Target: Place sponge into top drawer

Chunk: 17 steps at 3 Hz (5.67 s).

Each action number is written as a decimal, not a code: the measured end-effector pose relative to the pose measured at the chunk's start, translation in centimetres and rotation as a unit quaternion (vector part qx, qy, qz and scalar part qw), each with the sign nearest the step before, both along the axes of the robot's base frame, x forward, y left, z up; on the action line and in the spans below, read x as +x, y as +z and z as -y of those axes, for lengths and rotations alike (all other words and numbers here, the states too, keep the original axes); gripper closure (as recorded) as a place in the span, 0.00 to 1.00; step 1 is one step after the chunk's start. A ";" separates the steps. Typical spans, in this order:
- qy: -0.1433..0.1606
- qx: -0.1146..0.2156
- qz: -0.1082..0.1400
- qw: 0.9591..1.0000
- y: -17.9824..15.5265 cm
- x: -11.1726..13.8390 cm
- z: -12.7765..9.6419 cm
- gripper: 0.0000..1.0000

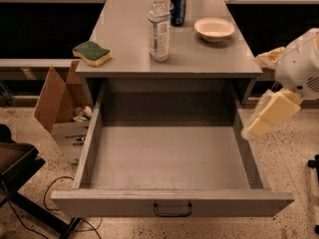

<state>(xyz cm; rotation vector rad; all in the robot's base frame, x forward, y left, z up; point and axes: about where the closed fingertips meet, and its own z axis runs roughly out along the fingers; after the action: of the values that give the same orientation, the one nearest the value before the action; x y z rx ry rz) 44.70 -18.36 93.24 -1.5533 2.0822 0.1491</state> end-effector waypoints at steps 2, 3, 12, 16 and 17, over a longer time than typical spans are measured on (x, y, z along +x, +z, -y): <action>0.025 0.155 0.120 0.980 1.0 2.0 -7.1 0.00; 0.028 0.201 0.162 0.966 3.9 2.3 -10.6 0.00; 0.012 0.246 0.058 0.967 -5.3 27.0 -37.6 0.00; -0.002 0.223 0.029 0.974 -9.9 32.8 -38.9 0.49; -0.002 0.223 0.028 0.974 -9.9 32.9 -38.9 0.72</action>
Offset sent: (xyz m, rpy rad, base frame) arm 0.0399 0.1150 0.0509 0.5415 -0.4421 0.0509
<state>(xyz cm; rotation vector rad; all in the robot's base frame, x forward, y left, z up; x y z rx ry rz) 77.56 20.54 83.37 -1.2620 1.8452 0.5263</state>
